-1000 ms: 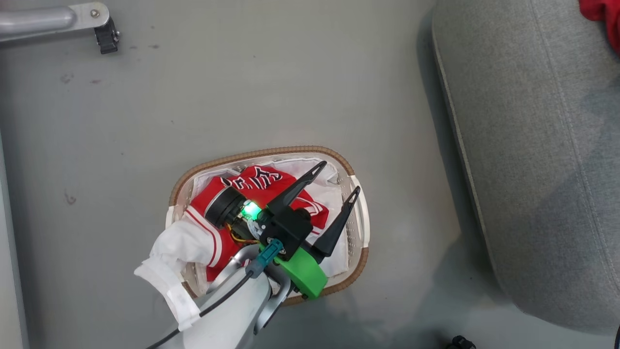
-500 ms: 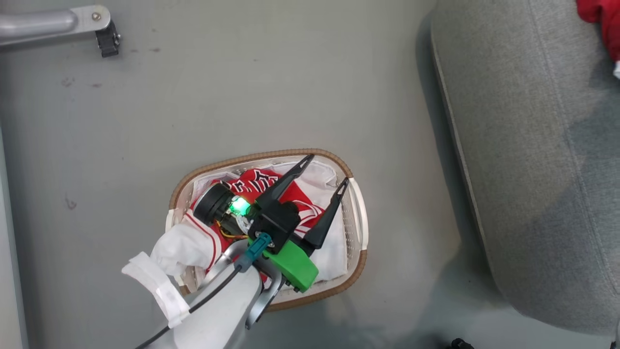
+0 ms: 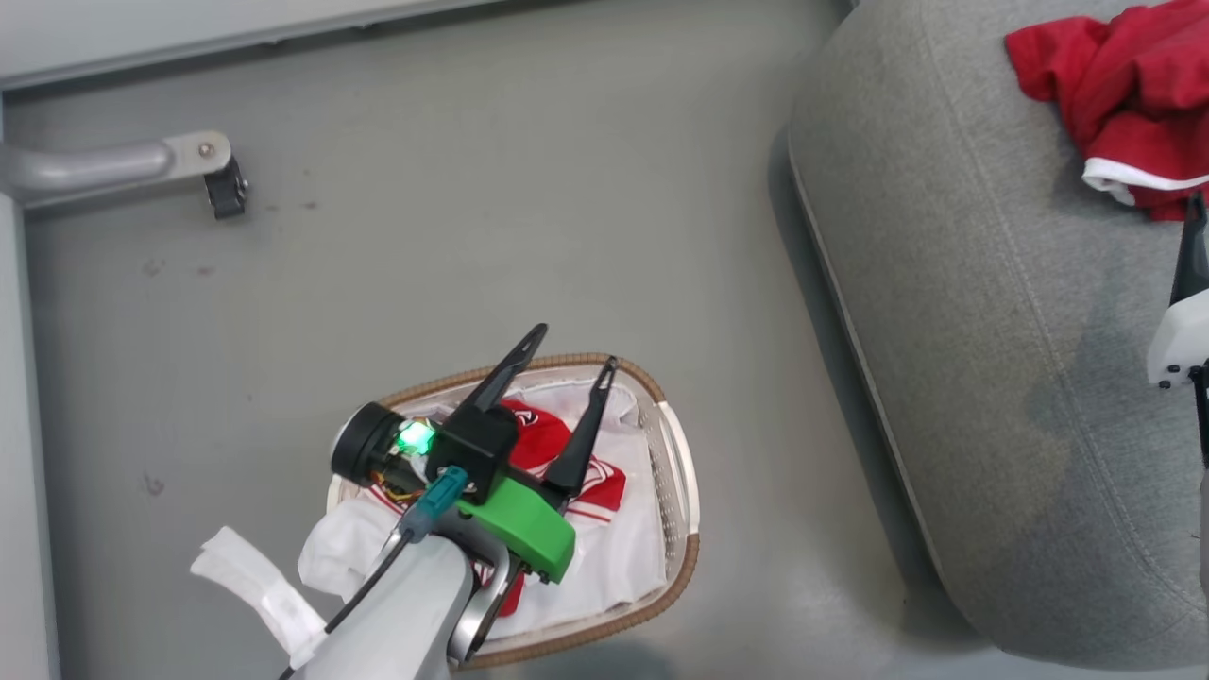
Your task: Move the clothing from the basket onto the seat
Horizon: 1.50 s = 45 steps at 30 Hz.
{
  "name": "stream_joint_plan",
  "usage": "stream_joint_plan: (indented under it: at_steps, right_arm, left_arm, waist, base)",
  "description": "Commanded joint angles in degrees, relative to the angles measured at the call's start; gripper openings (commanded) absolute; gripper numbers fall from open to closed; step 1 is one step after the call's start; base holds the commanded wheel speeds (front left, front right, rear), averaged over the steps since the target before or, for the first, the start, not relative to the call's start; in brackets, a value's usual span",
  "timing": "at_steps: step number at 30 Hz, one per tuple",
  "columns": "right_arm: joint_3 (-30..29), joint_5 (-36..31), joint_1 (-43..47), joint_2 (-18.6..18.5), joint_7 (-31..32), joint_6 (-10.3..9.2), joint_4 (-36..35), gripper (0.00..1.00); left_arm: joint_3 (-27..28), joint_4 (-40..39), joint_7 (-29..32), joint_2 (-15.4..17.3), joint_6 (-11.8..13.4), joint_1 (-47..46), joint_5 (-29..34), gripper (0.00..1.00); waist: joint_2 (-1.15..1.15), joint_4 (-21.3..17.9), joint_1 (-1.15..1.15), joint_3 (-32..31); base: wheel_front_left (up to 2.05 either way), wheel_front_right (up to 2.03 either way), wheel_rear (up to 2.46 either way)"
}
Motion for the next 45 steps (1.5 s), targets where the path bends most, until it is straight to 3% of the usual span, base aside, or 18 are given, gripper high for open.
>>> stream_joint_plan:
  at_steps: [1, 13, 27, 34, 45]
  right_arm:
    - [1.21, 1.03, 1.3, -0.53, -0.28, -0.08, -0.5, 1.0]
    - [12.64, 6.89, 3.88, -0.31, -0.28, -0.08, -6.79, 1.0]
    - [21.93, 13.56, 13.13, 7.76, -0.28, -0.08, -13.24, 1.0]
    - [24.47, 16.28, 21.3, 10.18, -0.28, -0.08, -15.55, 1.0]
    - [28.36, 21.27, 30.28, 10.37, -0.28, -0.08, -20.32, 1.0]
  left_arm:
    - [1.1, -0.17, -0.3, 0.5, 0.65, 1.24, -0.61, 1.0]
    - [10.43, -3.25, -0.28, 0.53, 2.8, 8.92, -2.37, 1.0]
    - [20.58, -5.44, -0.28, -0.65, 3.69, 18.44, -1.62, 1.0]
    - [24.17, -5.99, -0.29, -1.32, 3.43, 23.82, -1.11, 1.0]
    - [27.23, -6.85, -0.29, -2.44, 2.16, 28.92, -0.41, 1.0]
  waist:
    - [0.0, -0.42, 0.0, -3.97]
    - [0.0, 4.29, 0.0, -12.72]
    - [0.0, 10.76, 0.0, -18.97]
    - [0.0, 11.78, 0.0, -21.71]
    - [0.0, 11.57, 0.0, -23.36]
  base:
    - [0.0, 0.0, 0.0]
    - [0.0, 0.0, 0.0]
    - [0.0, 0.0, 0.0]
    - [0.0, 0.0, 0.0]
    - [0.0, 0.0, 0.0]
